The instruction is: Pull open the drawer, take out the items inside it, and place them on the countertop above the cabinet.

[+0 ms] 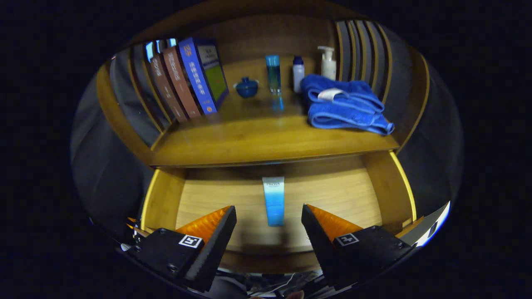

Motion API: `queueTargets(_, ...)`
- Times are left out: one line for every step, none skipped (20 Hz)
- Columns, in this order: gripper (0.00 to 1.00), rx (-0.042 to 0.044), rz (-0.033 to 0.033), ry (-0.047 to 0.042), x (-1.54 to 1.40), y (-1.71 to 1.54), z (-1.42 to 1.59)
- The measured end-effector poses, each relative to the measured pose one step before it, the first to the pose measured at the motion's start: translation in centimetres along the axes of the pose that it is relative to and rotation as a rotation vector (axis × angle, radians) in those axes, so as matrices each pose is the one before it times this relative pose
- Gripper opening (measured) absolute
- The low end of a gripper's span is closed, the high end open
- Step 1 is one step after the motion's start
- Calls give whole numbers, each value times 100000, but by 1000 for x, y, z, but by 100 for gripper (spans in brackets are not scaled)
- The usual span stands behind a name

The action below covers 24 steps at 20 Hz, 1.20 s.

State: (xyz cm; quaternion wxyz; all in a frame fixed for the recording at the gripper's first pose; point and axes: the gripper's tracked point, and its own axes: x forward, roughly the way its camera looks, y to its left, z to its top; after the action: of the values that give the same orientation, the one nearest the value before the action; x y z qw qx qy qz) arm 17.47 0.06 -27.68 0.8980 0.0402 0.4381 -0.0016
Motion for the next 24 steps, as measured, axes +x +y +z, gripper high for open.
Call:
queueTargets(100,-936,-310,3746,1137,-185,-478)
queueTargets(100,-450,543,3972,1053,70,-499)
queueTargets(100,570,1696,3504,845,344,-354)
queueTargets(100,103,167,3119,827,92,-263)
queueTargets(100,-166,-965,2154,865,-263,-43)
queueTargets(100,-747,-1301,1396,747,-223,13)
queueTargets(98,-332,-1131,1356,470,-73,54)
queueTargets(96,-676,-1029,1191,607,-96,27)
queueTargets(92,-266,-346,1712,572,-45,-56)
queueTargets(87,-232,471,2372,631,184,-303)
queueTargets(82,-1064,-228,1972,513,129,-292)
queueTargets(77,-610,-685,1568,521,-159,-132)
queueTargets(72,625,-140,1666,726,-136,-375)
queueTargets(64,904,-667,2261,143,-180,-226)
queueTargets(57,902,915,466,219,-145,-136)
queueTargets(49,-896,8,-447,56,-121,205)
queueTargets(49,-455,231,-441,364,-31,-194)
queueTargets(44,-857,-770,554,-527,-205,231)
queueTargets(40,-1472,-646,547,120,-152,-282)
queueTargets(40,-376,400,420,-242,-59,-134)
queueTargets(40,623,1158,-98,-296,104,-194)
queueTargets(40,785,245,-628,-563,-175,-139)
queueTargets(40,648,825,-1176,-469,34,58)
queueTargets(40,283,1103,-1195,-720,93,8)
